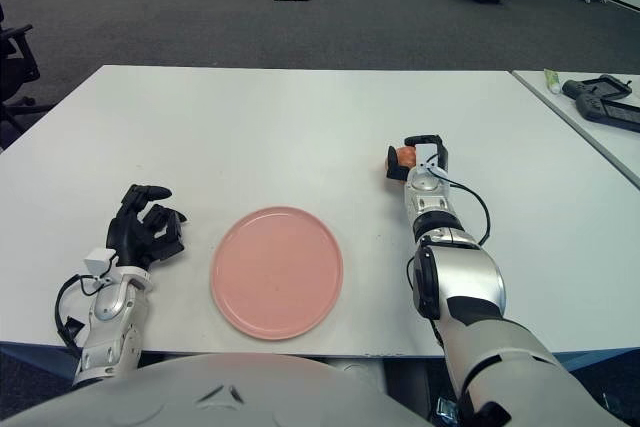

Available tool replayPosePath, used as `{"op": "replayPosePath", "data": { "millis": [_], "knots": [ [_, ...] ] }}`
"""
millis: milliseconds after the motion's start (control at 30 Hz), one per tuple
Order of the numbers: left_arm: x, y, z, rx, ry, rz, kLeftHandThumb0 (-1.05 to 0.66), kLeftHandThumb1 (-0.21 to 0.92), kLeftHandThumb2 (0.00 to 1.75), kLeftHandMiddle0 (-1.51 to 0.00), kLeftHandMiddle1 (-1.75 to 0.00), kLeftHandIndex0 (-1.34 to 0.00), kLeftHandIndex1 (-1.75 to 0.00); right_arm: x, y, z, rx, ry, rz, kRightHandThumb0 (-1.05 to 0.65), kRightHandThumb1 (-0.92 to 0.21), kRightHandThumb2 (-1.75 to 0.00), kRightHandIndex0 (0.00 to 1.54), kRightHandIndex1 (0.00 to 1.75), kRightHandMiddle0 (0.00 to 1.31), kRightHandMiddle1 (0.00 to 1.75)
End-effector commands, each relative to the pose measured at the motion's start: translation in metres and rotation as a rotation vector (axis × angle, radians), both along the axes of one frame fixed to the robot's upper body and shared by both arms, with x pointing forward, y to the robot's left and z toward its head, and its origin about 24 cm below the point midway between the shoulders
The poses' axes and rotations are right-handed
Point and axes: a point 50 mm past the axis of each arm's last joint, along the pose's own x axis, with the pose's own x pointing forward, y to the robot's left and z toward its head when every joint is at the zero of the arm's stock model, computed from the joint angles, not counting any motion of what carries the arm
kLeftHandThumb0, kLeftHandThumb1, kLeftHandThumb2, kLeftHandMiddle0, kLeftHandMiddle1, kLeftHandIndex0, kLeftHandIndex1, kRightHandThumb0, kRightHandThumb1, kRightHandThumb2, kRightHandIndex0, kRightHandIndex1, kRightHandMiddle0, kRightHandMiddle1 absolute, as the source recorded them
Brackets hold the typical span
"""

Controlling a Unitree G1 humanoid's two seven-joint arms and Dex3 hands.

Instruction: Put the apple into the plate.

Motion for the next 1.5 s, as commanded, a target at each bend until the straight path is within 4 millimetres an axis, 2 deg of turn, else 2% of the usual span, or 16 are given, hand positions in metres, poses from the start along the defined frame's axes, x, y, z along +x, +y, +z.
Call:
{"op": "replayPosePath", "data": {
  "millis": [0,467,833,1033,1467],
  "knots": [
    [0.002,0.0,-0.003,0.013,0.022,-0.003,-0.01,0.19,1.48,-0.7,-1.75,-0.47,-1.74,0.003,0.003,0.006,0.025,-0.058,-0.017,0.0,0.01,-1.68,0.88,1.69,0.62,1.75],
    [0.003,0.001,-0.004,0.008,0.027,-0.003,-0.01,0.23,1.44,-0.67,-1.75,-0.44,-1.75,0.003,0.003,0.011,0.018,-0.137,-0.028,0.0,0.06,-1.73,0.92,1.69,0.67,1.75],
    [0.004,0.001,-0.004,0.003,0.02,-0.006,-0.01,0.24,1.43,-0.67,-1.75,-0.44,-1.75,0.0,0.004,0.019,0.023,-0.274,-0.05,0.0,0.07,-1.74,0.92,1.7,0.67,1.75],
    [0.004,0.001,-0.003,0.002,0.024,-0.004,-0.01,0.29,1.37,-0.63,-1.75,-0.4,-1.75,-0.002,0.01,0.03,0.061,-0.385,-0.068,0.0,0.07,-1.74,0.92,1.69,0.67,1.75],
    [0.004,0.0,-0.003,0.007,0.024,0.0,-0.01,0.21,1.46,-0.68,-1.75,-0.46,-1.75,-0.011,0.016,0.044,0.116,-0.523,-0.059,0.0,0.04,-1.71,0.9,1.69,0.64,1.75]
  ]
}}
